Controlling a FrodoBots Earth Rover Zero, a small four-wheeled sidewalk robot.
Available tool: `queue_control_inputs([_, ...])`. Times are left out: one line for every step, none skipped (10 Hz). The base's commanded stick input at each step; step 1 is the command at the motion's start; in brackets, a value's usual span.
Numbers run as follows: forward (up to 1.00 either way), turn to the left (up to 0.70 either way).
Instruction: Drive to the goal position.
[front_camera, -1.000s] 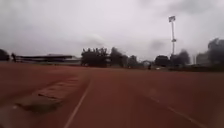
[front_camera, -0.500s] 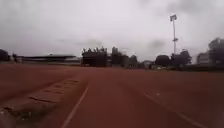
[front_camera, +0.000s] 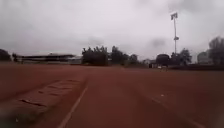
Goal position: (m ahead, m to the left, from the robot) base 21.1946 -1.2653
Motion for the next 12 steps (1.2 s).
queue_control_inputs([0.50, 0.00])
queue_control_inputs([0.50, 0.00])
queue_control_inputs([0.50, 0.00])
queue_control_inputs([0.50, 0.00])
queue_control_inputs([0.50, 0.00])
queue_control_inputs([0.50, 0.00])
queue_control_inputs([0.50, 0.00])
queue_control_inputs([0.50, 0.00])
queue_control_inputs([0.50, 0.00])
queue_control_inputs([0.50, 0.00])
queue_control_inputs([0.50, 0.00])
queue_control_inputs([0.50, 0.00])
